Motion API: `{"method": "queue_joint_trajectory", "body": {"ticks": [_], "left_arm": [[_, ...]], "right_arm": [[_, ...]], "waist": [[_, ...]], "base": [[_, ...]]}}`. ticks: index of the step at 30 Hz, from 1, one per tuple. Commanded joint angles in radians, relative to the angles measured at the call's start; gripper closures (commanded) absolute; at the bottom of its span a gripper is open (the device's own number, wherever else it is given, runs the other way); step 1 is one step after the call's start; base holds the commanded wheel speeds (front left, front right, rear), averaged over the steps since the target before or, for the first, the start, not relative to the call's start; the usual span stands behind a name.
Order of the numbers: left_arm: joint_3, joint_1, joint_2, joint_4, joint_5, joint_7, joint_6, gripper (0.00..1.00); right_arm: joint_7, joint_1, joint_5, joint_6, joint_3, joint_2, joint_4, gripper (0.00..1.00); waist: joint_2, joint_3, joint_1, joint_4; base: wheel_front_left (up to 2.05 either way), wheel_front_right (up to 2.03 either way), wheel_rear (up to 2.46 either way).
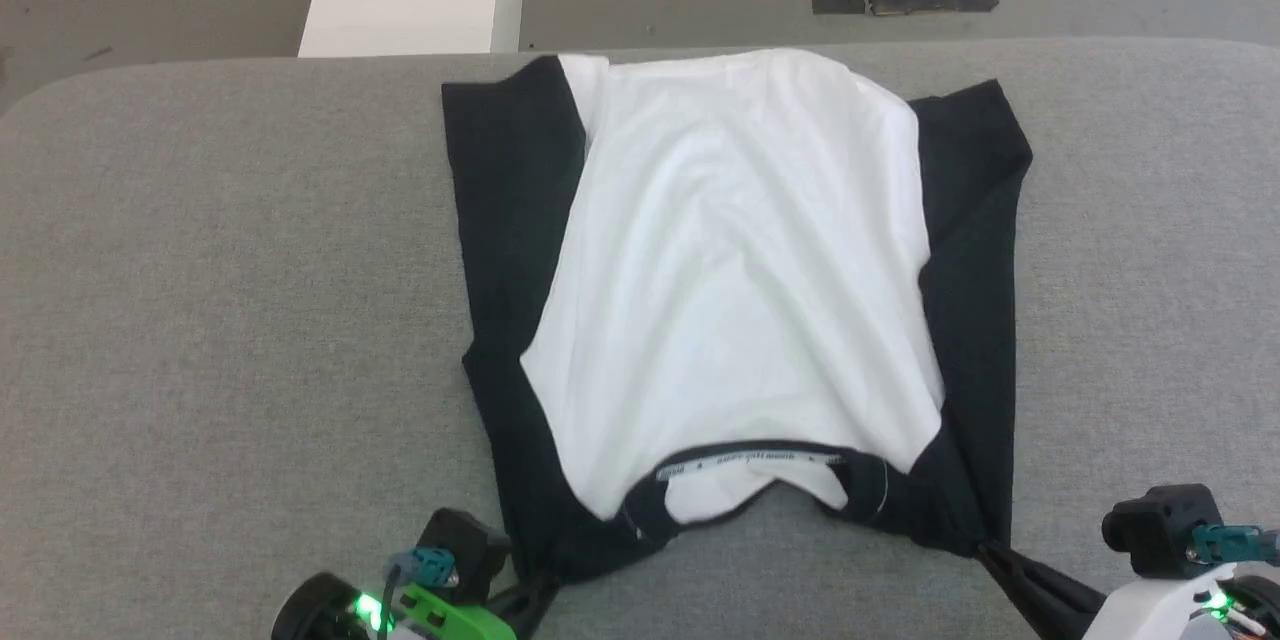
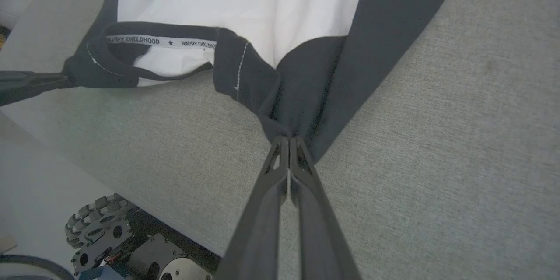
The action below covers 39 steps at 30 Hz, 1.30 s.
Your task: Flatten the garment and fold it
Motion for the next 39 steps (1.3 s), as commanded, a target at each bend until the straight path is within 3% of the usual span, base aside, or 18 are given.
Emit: {"method": "queue_joint_trajectory", "body": {"ticks": [1,9,23,37,39], "left_arm": [[-0.004,0.023,0.011,-0.004,-0.019,0.016,-0.001,1.00],[-0.019,0.068,0.031,-0.020,-0.082,0.083,0.003,1.00],[-0.027,0.085,0.020,0.028,-0.097,0.051,-0.014,1.00],[-0.024,0.027,-0.105,0.226,-0.089,-0.070,-0.041,1.00],[-0.023,0.025,-0.118,0.261,-0.093,-0.083,-0.043,0.69]], "right_arm": [[0.007,0.014,0.008,-0.002,0.003,-0.001,-0.007,1.00],[0.072,0.078,0.020,-0.002,0.006,0.003,-0.004,1.00],[0.114,0.148,0.018,-0.002,0.000,0.013,-0.009,1.00],[0.006,0.060,0.018,-0.002,0.070,0.046,0.144,1.00],[-0.010,0.044,0.022,-0.002,0.081,0.048,0.176,1.00]], "waist": [[0.0000,-0.006,0.0001,-0.002],[0.0000,-0.026,0.0001,-0.008],[0.0000,-0.048,0.0001,0.001],[0.0000,-0.065,0.0001,-0.002],[0.0000,-0.067,0.0001,-0.007]], "base": [[0.00,0.00,0.00],[0.00,0.00,0.00],[0.00,0.00,0.00],[0.00,0.00,0.00],[0.00,0.00,0.00]]}}
